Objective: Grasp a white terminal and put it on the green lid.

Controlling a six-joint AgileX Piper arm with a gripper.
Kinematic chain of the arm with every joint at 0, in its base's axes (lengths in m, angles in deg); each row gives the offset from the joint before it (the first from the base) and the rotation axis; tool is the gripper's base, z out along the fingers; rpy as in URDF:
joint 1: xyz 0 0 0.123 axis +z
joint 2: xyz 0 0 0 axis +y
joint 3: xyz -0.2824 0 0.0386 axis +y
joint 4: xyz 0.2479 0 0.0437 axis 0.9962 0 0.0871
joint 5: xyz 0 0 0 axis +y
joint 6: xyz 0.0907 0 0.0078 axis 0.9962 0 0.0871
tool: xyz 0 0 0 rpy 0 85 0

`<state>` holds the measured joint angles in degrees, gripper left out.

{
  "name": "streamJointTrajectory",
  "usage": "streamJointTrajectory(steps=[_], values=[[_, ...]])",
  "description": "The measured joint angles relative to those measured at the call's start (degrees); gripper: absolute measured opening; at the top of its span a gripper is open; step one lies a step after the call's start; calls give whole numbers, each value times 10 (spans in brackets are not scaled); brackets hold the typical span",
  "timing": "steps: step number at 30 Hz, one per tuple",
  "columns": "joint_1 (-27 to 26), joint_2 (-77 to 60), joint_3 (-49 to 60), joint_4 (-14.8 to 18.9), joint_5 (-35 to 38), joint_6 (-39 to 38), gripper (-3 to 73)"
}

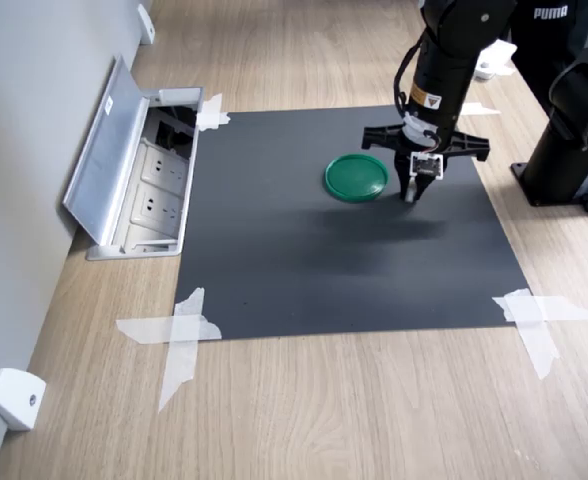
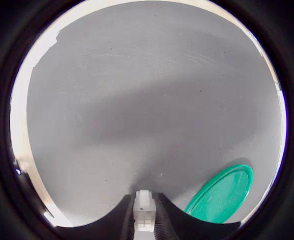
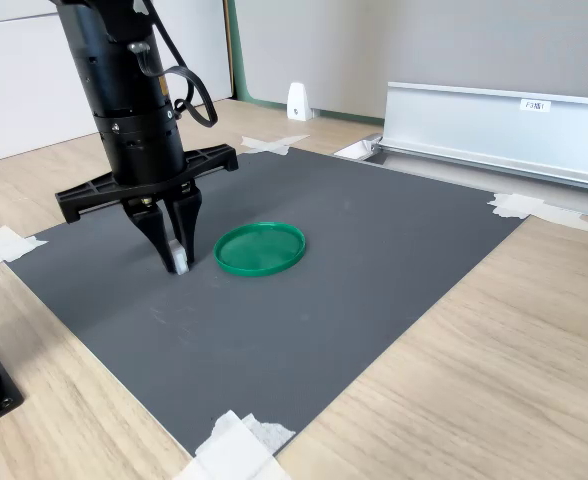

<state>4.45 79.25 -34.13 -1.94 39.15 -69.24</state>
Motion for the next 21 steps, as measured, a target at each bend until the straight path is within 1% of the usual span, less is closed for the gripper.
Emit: streamJointTrajectory(steps=[3,8,10,13,16,21], values=[[0,-15,-41,5,50,8,94],[0,-27,-140,13,148,13,94],[0,-27,-174,13,173,15,95],[-10,-25,-195,10,183,17,95],[-34,-11,-197,7,181,16,95],[-82,16,-197,5,146,6,95]])
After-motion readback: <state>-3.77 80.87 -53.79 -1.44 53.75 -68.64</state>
